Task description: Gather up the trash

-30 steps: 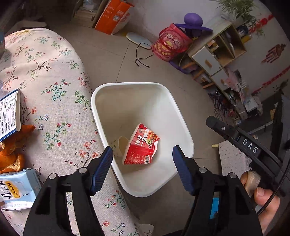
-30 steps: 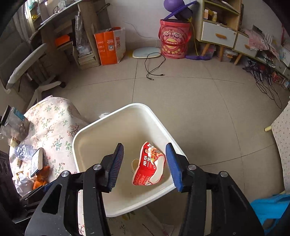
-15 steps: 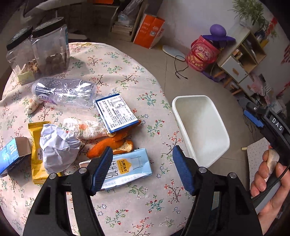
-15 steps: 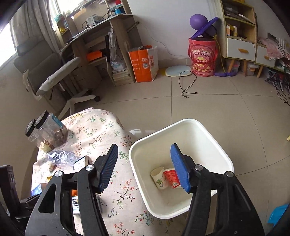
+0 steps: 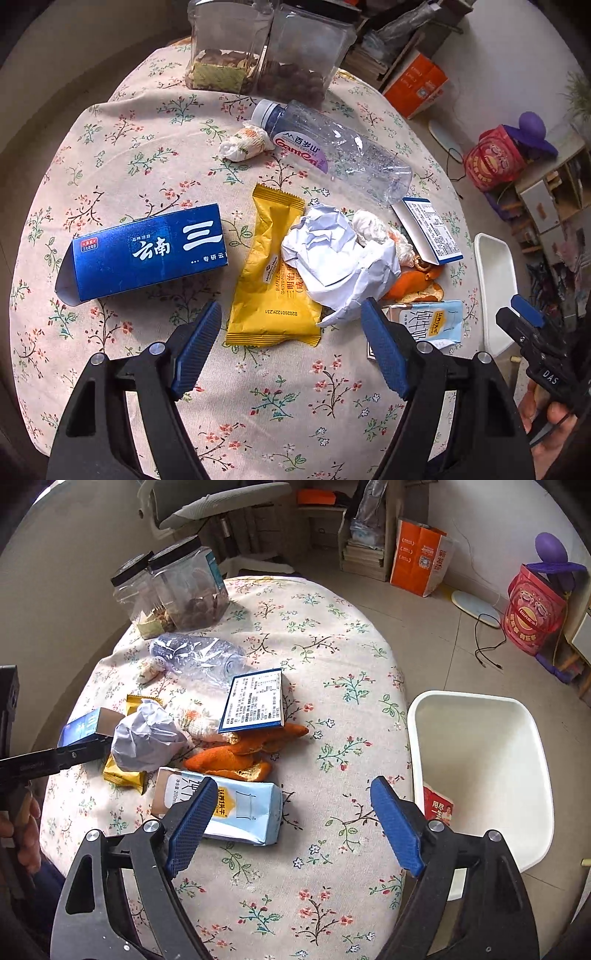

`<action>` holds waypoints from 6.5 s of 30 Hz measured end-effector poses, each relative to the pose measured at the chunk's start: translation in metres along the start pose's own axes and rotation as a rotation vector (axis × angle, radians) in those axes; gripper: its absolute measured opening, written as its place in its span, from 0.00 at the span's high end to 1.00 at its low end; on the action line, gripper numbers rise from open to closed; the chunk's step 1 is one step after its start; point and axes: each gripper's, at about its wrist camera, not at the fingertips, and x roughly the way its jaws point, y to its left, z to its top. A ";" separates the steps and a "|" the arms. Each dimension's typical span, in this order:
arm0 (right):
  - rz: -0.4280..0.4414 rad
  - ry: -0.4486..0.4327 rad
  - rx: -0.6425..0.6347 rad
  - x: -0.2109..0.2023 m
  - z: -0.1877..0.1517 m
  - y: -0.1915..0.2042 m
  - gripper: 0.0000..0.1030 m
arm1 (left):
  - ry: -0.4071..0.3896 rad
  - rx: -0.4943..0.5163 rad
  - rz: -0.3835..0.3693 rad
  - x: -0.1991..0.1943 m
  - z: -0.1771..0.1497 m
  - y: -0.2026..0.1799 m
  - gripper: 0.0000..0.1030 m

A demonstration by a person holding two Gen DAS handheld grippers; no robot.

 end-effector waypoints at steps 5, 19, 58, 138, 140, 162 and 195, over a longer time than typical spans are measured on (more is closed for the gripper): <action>0.032 0.076 -0.039 0.018 -0.008 0.015 0.18 | 0.001 0.005 -0.085 0.006 0.006 -0.015 0.27; 0.074 0.218 -0.012 0.058 -0.017 0.013 0.19 | 0.000 0.155 -0.060 0.034 0.010 -0.056 0.64; 0.181 -0.074 0.071 -0.040 0.006 -0.029 0.77 | -0.143 0.119 -0.237 -0.026 0.006 -0.064 0.85; 0.008 -0.102 0.100 -0.030 0.022 -0.061 0.25 | -0.029 0.360 0.284 -0.032 0.041 -0.002 0.20; 0.029 -0.069 0.025 -0.018 0.021 -0.034 0.25 | 0.003 0.335 0.305 -0.024 0.032 0.022 0.20; -0.064 0.028 -0.168 0.041 0.026 0.034 0.15 | 0.172 0.499 0.306 0.048 0.032 0.037 0.11; 0.076 -0.113 -0.027 -0.004 0.051 0.010 0.48 | -0.091 0.179 -0.057 -0.026 0.062 0.027 0.61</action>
